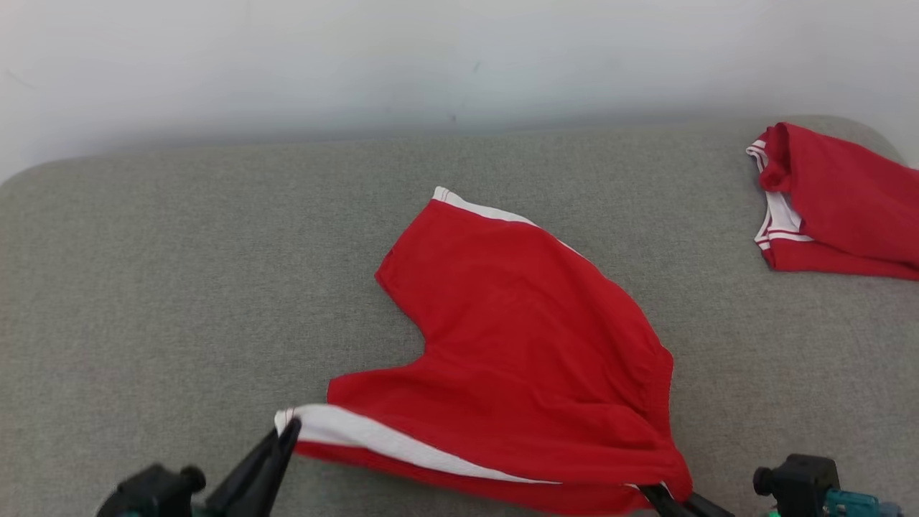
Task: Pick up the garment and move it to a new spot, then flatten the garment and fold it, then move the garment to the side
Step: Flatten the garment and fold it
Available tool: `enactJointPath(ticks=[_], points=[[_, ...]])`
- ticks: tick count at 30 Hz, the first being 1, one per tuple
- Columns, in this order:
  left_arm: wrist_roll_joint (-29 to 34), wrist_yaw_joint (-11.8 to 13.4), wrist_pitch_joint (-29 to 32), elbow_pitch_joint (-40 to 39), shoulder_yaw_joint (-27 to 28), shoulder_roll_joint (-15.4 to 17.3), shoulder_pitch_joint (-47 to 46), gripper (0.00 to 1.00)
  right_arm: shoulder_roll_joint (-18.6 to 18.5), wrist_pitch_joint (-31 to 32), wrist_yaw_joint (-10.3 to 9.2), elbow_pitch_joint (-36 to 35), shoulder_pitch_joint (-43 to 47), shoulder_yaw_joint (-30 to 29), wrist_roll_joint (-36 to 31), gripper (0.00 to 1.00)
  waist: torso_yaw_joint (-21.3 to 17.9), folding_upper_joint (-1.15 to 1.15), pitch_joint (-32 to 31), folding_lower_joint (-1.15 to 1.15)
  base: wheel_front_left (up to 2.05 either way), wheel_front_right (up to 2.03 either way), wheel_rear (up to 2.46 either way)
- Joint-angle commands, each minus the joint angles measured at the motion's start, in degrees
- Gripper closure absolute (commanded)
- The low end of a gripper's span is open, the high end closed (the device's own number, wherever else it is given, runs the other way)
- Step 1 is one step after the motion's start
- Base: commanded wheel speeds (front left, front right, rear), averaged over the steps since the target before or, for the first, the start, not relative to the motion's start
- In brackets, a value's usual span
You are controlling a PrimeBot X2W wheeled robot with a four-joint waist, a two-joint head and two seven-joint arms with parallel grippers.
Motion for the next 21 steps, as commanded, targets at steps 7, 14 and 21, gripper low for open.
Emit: enactJointPath(ticks=[7,14,21], points=[[-1.35,0.11,3.9,-1.19,-4.72,4.54,-15.41,1.0,3.71,0.61,-0.14,-1.06,-3.63,-3.83,-0.42,1.0,-3.11,0.0,3.41,-0.01,0.0,0.0,0.0],[-4.42,0.13,8.57,3.18,-13.45,7.55,-35.04,1.0,7.74,-0.26,-0.13,2.15,-11.13,-6.43,-2.25,1.0,-7.04,0.0,10.0,-0.01,0.0,0.0,0.0],[-8.04,0.13,8.28,12.8,-20.6,7.49,-50.33,1.0,12.14,-2.2,-0.13,7.99,-18.84,-6.8,-3.62,1.0,-10.08,0.0,16.23,-0.01,0.0,0.0,0.0]])
